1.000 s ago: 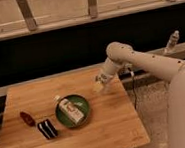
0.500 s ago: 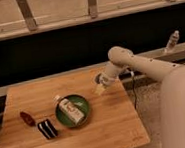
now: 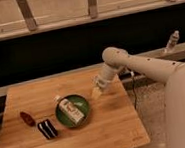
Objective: Knock the eraser over
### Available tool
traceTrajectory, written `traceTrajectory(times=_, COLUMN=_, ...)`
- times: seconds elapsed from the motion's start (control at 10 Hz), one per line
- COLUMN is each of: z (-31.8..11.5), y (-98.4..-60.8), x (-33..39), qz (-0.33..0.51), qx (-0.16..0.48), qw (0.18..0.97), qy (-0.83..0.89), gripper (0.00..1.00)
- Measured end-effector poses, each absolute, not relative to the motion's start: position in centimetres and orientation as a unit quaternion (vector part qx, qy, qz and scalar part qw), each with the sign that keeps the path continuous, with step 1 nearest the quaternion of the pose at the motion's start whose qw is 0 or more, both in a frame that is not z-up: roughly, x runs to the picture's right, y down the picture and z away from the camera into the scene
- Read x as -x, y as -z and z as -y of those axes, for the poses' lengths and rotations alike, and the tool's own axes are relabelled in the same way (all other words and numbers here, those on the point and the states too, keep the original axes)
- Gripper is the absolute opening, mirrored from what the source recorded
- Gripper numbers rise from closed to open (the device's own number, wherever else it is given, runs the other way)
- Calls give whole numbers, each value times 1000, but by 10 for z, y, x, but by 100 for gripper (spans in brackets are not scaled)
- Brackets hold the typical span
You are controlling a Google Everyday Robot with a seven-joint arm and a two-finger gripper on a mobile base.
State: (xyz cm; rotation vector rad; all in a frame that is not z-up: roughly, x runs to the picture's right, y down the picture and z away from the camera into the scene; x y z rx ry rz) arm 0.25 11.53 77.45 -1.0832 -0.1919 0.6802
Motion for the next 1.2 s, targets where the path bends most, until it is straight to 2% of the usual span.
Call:
traceTrajectory(times=0.5, z=-137, y=-733, x=42, qz=126, qx=518, qw=805, qy=-261, gripper=0)
traceTrajectory(times=1.2, z=-140, y=-730, x=49, qz=119, qx=523, qw=811, qy=-234, gripper=0)
